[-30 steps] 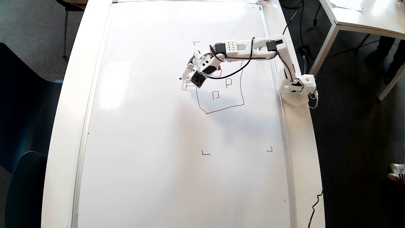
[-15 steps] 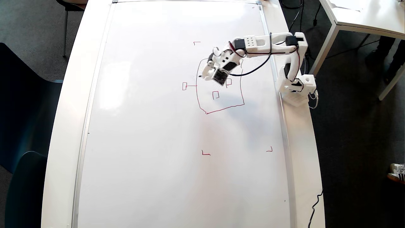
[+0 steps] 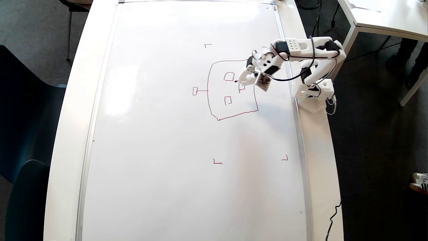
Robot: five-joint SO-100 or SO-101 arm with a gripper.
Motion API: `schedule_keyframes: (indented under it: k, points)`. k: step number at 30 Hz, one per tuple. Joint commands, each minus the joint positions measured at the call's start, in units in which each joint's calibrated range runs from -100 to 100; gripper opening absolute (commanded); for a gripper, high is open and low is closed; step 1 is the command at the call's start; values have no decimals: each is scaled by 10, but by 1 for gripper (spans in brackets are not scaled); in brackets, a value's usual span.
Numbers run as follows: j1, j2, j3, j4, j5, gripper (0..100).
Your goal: Draw on a whiteboard a robot head using a pen attached to the gripper
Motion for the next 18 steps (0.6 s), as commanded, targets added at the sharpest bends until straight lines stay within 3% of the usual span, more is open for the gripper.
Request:
schedule_keyframes:
  k: [1,7,18]
  points:
    - [5,-87,60,7,3,1]
    - [3,-192,170,-3,6,1]
    - [6,-438,354,-33,66,1]
